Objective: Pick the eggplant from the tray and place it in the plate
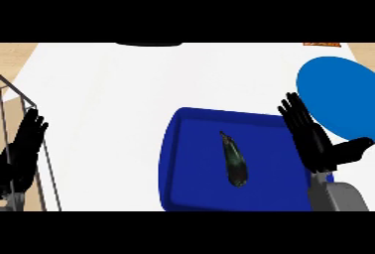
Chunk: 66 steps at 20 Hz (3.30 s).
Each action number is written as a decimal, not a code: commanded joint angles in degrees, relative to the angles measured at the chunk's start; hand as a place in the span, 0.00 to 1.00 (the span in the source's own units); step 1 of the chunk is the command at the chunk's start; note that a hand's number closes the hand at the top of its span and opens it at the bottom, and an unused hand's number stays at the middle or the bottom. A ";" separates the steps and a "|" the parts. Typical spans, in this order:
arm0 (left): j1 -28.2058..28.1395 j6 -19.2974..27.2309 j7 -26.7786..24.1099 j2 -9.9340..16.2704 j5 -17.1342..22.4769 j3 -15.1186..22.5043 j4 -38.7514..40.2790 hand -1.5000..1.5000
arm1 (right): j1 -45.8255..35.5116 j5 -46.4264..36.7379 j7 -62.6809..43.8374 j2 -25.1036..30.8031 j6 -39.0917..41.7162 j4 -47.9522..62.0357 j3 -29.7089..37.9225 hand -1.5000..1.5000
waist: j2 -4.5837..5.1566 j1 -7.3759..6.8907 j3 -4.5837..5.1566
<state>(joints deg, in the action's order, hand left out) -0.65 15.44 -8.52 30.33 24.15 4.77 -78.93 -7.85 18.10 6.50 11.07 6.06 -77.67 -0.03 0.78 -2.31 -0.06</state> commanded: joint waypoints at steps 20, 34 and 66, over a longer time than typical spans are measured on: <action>-1.50 -11.44 12.11 -7.37 1.49 5.06 -0.85 0.50 | -17.68 -16.75 -5.56 12.14 -6.01 10.02 -1.57 0.00 | -0.36 4.43 -0.03; -3.26 -14.06 15.25 -9.63 -1.16 2.51 -4.28 0.50 | -25.69 -23.42 -26.54 18.36 15.22 6.28 -18.09 0.00 | -0.81 4.15 0.07; -2.34 -13.88 18.51 -14.24 -6.65 -0.38 -6.36 0.50 | -20.73 -35.59 -45.04 5.95 10.78 3.22 -31.03 0.00 | -0.72 3.51 -0.02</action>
<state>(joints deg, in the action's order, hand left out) -3.99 -5.23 9.51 26.02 26.31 -8.27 -81.11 -29.52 -15.34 -37.97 16.60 17.45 -75.31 -30.10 -0.64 0.24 -0.75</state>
